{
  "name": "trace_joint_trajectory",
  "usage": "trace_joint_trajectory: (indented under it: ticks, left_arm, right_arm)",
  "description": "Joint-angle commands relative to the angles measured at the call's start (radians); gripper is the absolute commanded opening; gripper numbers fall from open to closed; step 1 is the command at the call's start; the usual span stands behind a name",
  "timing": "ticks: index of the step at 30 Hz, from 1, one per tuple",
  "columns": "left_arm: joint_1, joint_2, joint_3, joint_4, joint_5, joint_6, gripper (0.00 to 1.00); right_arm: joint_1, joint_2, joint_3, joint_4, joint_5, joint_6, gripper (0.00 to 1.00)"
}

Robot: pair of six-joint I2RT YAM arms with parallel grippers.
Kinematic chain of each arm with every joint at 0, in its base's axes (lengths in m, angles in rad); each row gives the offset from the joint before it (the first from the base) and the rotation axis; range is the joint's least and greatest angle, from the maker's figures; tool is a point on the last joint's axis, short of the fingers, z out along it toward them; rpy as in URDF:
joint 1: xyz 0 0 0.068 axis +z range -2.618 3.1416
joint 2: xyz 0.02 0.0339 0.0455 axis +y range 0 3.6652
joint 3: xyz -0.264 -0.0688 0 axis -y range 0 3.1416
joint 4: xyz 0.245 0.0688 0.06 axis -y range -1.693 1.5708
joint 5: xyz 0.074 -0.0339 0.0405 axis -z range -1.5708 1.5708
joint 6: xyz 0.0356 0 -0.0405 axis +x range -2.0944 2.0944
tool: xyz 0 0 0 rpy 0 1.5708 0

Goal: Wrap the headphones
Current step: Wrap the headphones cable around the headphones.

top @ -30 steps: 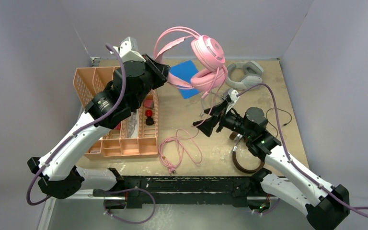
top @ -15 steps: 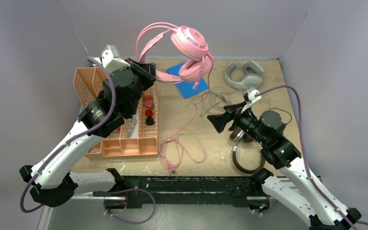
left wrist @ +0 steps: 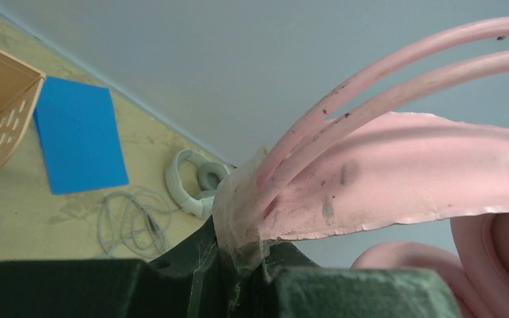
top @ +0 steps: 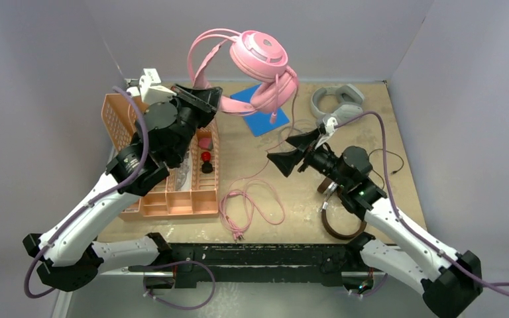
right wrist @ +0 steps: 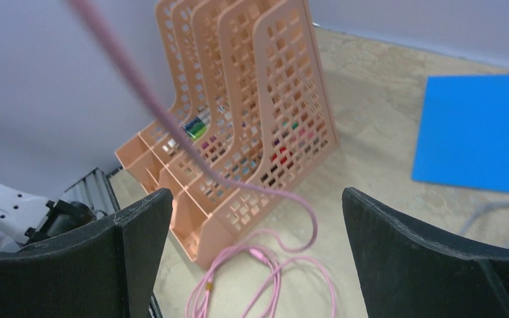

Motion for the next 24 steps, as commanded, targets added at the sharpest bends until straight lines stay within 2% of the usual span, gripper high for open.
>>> trace_joint_trajectory:
  ticks: [1,5,6,8,9,14,20,24]
  left_arm:
    - [0.002,-0.07,-0.002,0.215,0.036,-0.127,0.0]
    - [0.003,-0.088,-0.03,0.281,0.052,-0.18,0.0]
    - [0.003,-0.091,-0.035,0.302,0.056,-0.189,0.0]
    - [0.003,-0.09,-0.033,0.336,0.069,-0.204,0.0]
    - [0.003,-0.084,-0.022,0.34,0.079,-0.209,0.0]
    - [0.003,-0.049,0.031,0.344,0.118,-0.225,0.0]
    - [0.002,-0.041,0.025,0.357,0.132,-0.246,0.0]
    - [0.002,-0.039,0.017,0.359,0.142,-0.261,0.0]
  right_arm:
    - [0.002,0.085,-0.003,0.341,-0.068,0.051,0.99]
    - [0.001,0.17,-0.04,0.529,-0.082,0.084,0.97]
    - [0.002,0.196,-0.047,0.568,-0.088,0.096,0.92]
    - [0.003,0.246,-0.049,0.647,-0.113,0.114,0.75]
    - [0.006,0.273,-0.049,0.676,-0.116,0.124,0.73]
    - [0.032,0.402,-0.008,0.784,-0.144,0.141,0.76]
    - [0.079,0.483,0.041,0.858,-0.19,0.137,0.9]
    - [0.083,0.526,0.022,0.968,-0.216,0.175,0.92]
